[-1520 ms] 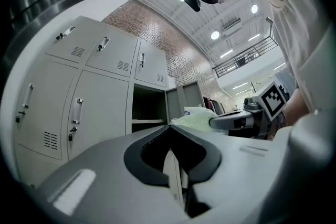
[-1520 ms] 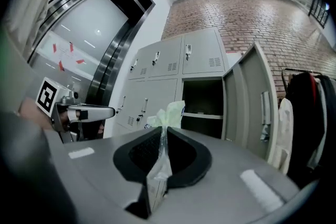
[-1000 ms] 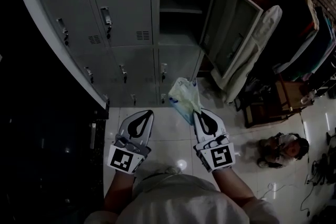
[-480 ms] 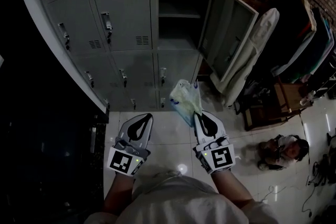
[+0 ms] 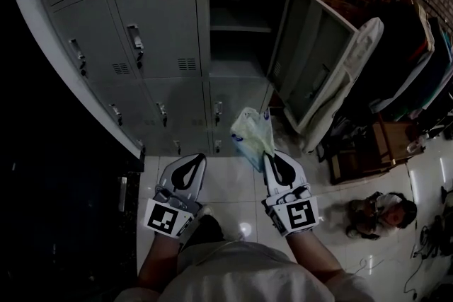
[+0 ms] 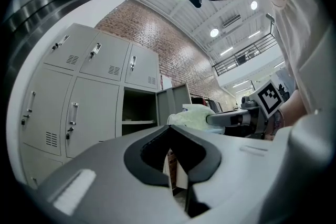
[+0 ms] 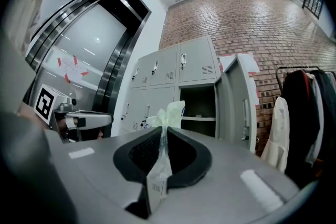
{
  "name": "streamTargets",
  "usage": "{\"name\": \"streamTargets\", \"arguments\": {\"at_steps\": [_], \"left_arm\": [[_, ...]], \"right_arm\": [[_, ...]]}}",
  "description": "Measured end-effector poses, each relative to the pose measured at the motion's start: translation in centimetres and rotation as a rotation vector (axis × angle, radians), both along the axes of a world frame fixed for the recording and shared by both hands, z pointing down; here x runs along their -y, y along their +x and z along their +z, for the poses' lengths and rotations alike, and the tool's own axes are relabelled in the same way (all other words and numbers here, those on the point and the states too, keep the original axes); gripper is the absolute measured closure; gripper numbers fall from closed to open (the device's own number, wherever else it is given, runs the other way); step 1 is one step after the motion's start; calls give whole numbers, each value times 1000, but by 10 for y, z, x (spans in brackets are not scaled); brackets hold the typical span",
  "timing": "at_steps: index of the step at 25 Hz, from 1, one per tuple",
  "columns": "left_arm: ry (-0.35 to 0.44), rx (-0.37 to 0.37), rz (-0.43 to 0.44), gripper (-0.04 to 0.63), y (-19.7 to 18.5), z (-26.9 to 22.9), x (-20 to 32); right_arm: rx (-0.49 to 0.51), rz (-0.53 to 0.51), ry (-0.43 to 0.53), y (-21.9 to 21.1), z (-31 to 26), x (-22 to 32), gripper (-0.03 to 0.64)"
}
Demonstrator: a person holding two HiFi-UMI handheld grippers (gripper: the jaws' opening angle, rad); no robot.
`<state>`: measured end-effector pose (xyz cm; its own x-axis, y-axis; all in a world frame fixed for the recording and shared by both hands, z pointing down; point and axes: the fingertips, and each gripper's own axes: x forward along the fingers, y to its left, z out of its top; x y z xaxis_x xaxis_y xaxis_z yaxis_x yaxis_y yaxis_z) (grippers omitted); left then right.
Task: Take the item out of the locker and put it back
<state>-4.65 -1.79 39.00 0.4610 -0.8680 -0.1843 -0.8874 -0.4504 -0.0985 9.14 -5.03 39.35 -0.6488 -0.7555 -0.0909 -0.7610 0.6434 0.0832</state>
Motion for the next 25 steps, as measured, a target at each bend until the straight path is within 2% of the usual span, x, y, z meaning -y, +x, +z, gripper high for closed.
{"name": "streamTargets", "arguments": {"at_steps": [7,13,18,25], "left_arm": [[10,8,35,597,-18,-3,72],[17,40,102,597,-46,-8,154],[38,13,156,597,-69,-25,212],[8,26,196,597,-67,-25,236]], "right_arm": [[-13,10,51,-23,-8,64,603],[-4,74,46,-49,-13,142,603],[23,151,50,-60,-19,203,603],[40,154,41,-70,-28,235,603]]}}
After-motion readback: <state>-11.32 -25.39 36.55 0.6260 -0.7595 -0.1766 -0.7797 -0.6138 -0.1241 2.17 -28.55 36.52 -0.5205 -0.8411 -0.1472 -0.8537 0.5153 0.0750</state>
